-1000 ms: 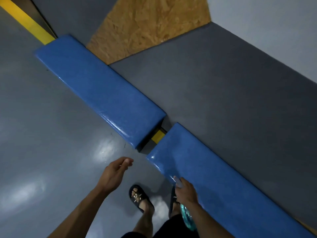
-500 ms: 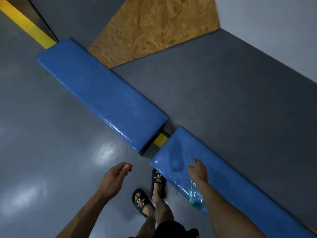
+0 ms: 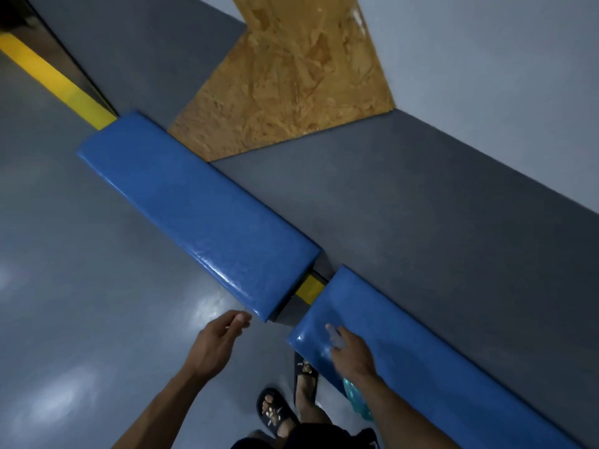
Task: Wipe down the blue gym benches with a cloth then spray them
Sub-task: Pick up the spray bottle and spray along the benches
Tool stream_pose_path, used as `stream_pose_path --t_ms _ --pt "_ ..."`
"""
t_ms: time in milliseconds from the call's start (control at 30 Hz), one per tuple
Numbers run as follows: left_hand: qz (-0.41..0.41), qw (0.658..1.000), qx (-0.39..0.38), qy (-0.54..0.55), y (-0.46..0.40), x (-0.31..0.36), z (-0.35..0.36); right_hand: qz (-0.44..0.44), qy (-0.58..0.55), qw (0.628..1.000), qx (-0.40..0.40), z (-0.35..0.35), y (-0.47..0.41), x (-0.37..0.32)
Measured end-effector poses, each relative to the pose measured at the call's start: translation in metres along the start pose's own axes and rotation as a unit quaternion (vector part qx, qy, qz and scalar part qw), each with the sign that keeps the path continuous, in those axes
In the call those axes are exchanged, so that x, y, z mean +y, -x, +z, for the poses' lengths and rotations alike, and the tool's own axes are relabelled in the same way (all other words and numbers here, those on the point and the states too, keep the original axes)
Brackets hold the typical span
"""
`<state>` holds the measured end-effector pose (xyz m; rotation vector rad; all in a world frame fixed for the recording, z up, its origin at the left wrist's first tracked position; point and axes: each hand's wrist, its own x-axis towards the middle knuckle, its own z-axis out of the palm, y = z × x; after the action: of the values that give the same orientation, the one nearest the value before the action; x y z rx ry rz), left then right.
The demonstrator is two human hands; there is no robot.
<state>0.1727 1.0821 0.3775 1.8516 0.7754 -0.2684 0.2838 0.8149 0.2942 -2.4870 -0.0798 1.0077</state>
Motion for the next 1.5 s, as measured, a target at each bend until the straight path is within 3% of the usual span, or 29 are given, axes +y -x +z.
stream_pose_path --t_ms 167,400,867,1000,1200,1500 --pt "-0.015 0.999 0.04 0.014 -0.01 -0.005 -0.022 -0.072 0.077 0.992 -0.067 0.026 -0.01 -0.05" --pt "-0.038 0.997 0.053 0.047 -0.021 -0.033 -0.054 -0.061 0.089 0.991 -0.084 0.051 -0.027 -0.096" --pt "-0.011 1.0 -0.008 0.027 -0.067 -0.064 -0.166 0.084 0.033 0.995 0.049 0.056 -0.057 -0.15" --pt "0.013 0.999 -0.03 0.009 -0.086 -0.064 -0.191 0.122 -0.016 0.99 0.069 0.083 -0.076 -0.134" --pt "0.034 0.999 -0.035 0.009 -0.094 -0.074 -0.214 0.155 -0.094 0.973 0.146 0.044 -0.067 -0.177" --pt "0.01 0.999 -0.029 0.012 -0.104 -0.091 -0.24 0.182 -0.032 0.971 0.15 0.027 -0.095 -0.202"
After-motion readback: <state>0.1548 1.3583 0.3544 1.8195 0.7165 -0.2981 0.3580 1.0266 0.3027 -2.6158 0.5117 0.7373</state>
